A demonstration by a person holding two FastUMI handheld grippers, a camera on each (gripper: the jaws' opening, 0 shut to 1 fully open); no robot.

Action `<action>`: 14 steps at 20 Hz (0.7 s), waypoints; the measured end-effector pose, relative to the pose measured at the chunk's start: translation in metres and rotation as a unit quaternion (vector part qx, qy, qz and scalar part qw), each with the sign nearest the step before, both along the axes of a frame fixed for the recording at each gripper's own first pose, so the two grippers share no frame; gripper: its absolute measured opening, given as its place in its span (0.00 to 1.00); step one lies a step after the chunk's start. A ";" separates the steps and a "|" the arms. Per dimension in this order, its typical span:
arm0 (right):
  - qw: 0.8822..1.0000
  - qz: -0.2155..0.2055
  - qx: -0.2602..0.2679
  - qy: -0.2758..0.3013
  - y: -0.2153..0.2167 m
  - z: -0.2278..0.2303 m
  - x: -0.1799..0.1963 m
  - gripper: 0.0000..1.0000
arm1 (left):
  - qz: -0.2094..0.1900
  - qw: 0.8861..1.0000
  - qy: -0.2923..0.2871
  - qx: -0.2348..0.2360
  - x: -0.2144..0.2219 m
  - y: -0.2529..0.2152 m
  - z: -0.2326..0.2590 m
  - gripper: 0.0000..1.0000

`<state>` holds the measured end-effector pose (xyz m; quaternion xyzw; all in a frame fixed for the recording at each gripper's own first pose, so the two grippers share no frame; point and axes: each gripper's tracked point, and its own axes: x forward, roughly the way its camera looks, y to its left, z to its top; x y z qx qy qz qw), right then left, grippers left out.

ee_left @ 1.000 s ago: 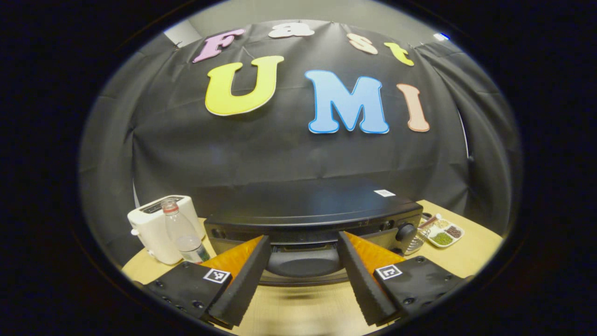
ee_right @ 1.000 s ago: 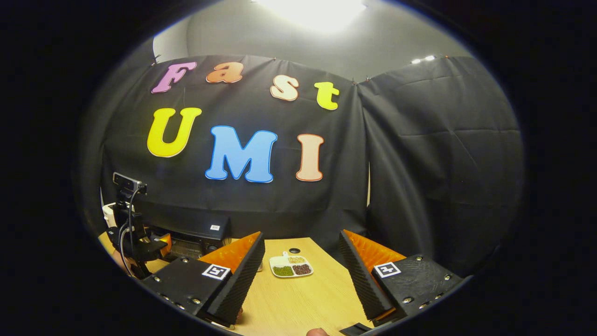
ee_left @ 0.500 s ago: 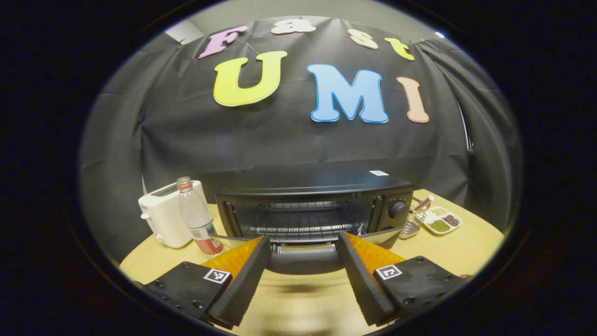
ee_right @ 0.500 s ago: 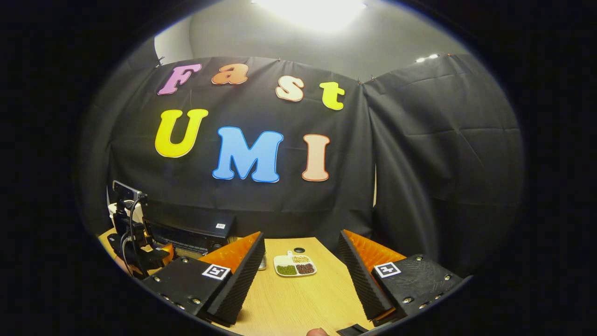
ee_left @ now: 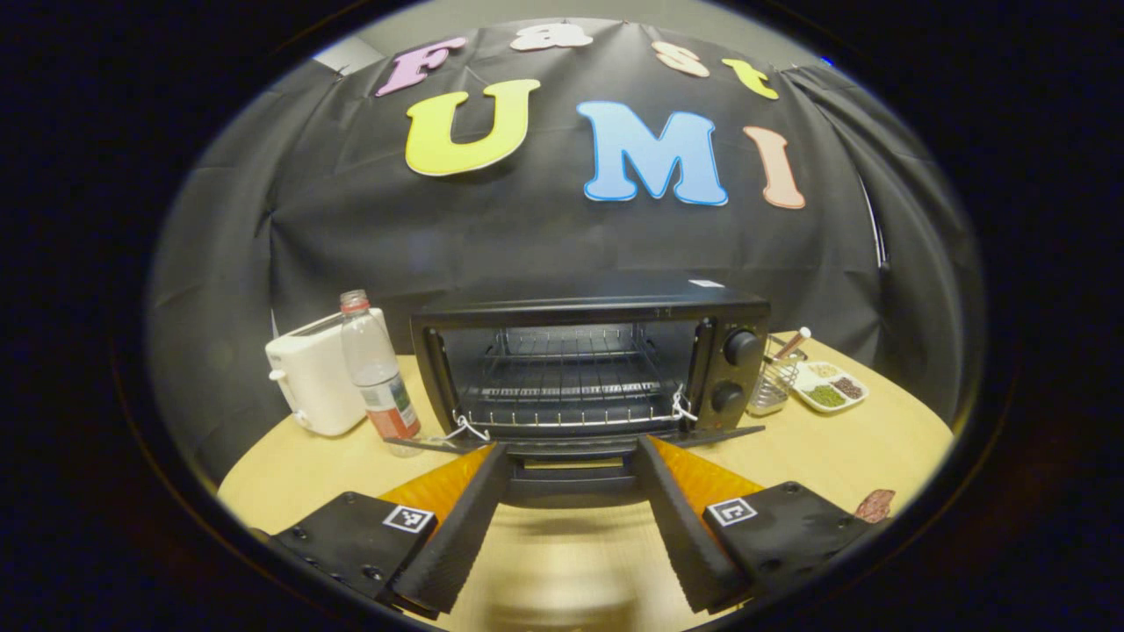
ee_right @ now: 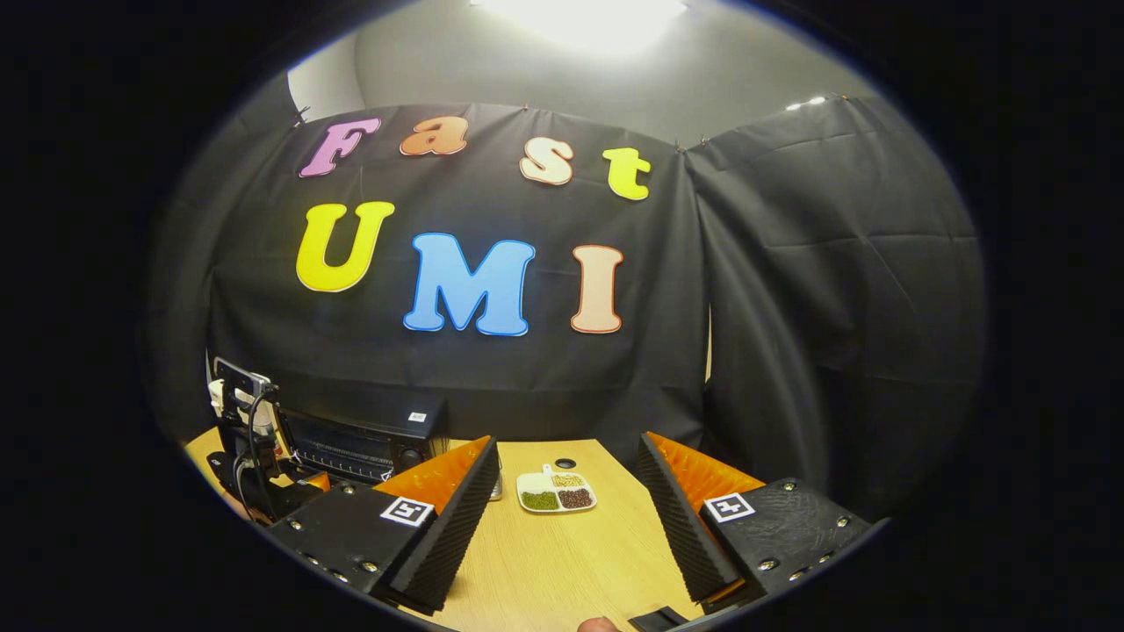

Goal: Open the electric oven with the left hand, put the food in, and close the electric oven.

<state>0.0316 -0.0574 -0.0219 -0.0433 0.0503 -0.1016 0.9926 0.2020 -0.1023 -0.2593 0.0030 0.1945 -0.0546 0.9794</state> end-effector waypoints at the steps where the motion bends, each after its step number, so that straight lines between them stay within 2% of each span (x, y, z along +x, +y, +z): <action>1: 1.000 0.001 0.000 0.001 0.000 -0.001 -0.001 0.96 | 0.001 1.000 0.003 -0.001 -0.003 0.000 -0.003 0.97; 5: 1.000 0.012 -0.005 0.008 0.005 -0.004 -0.002 0.96 | 0.000 1.000 0.020 -0.004 -0.013 -0.001 -0.016 0.97; 6: 1.000 0.015 -0.006 0.009 0.007 -0.005 -0.003 0.96 | 0.000 1.000 0.027 -0.005 -0.015 -0.002 -0.022 1.00; 8: 1.000 0.020 -0.006 0.012 0.009 -0.006 -0.003 0.96 | 0.000 0.999 0.046 -0.005 -0.023 -0.003 -0.036 0.97; 9: 1.000 0.023 -0.006 0.013 0.011 -0.007 -0.005 0.96 | 0.000 0.999 0.053 -0.001 -0.027 -0.002 -0.042 1.00; 10: 1.000 0.026 -0.006 0.014 0.012 -0.007 -0.006 0.96 | -0.001 0.998 0.058 0.002 -0.030 -0.003 -0.048 0.96; 14: 0.999 0.033 -0.005 0.019 0.016 -0.009 -0.007 0.96 | -0.009 0.998 0.060 0.009 -0.043 -0.009 -0.047 0.97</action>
